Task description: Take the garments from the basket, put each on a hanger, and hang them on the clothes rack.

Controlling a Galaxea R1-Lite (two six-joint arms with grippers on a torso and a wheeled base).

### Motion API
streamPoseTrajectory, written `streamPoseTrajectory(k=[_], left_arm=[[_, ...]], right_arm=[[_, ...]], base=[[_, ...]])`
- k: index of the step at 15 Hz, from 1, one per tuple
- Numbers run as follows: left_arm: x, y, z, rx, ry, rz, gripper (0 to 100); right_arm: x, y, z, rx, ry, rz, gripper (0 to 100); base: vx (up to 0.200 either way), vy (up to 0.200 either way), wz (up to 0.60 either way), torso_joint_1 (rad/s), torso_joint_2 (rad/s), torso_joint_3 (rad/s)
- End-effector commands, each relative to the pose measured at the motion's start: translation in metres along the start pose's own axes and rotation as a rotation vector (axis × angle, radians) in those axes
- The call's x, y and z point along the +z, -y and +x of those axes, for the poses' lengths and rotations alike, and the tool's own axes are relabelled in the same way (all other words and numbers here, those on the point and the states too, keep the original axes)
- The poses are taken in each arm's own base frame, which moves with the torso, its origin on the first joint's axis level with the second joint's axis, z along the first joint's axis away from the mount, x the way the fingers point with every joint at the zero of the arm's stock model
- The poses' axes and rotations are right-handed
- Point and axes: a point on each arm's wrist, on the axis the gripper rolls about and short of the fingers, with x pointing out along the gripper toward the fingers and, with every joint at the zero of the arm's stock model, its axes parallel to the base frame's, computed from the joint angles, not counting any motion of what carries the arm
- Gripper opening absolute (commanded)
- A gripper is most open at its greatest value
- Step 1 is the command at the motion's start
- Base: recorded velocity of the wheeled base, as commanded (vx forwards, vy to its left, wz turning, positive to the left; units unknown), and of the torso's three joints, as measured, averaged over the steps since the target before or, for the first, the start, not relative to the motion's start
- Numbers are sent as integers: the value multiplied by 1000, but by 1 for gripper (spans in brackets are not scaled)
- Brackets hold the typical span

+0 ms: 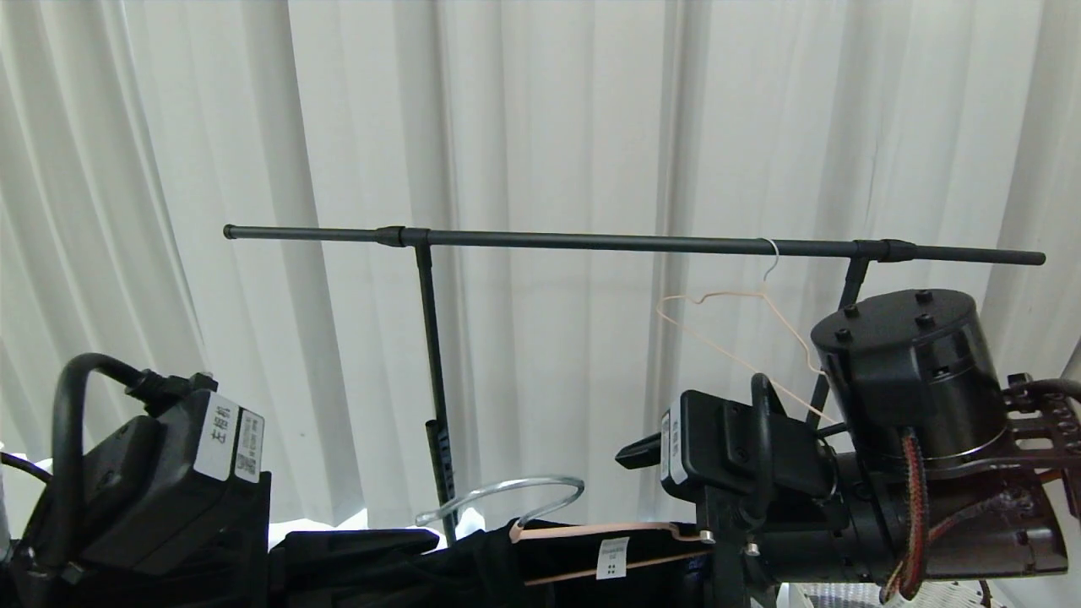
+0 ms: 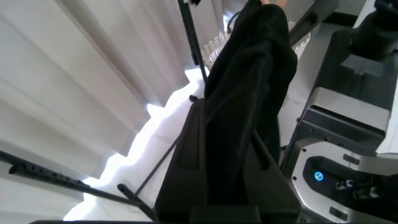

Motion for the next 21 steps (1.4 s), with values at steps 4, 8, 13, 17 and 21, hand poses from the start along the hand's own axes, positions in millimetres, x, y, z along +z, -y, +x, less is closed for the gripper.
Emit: streamPoseTrajectory(k=[4,8,13,17,21], left_arm=[[4,3,-7,2,36,17,0],[5,5,-7,-18,39,25,0],[5,6,-5,-24,36,26,0],[5,6,-5,-23,33,25,0],[4,6,-5,-20,31,30,0]], right_arm=[[-2,1,6,6,-12,4,100],[0,2,7,1,-5,2,100],[0,1,7,6,-9,0,0],[0,2,8,1,-6,-3,0],[1,2,7,-3,0,-8,0]], base=[[0,0,0,0,0,0],[0,0,0,0,0,0],[0,0,0,0,0,0],[0,0,0,0,0,0],[0,0,0,0,0,0]])
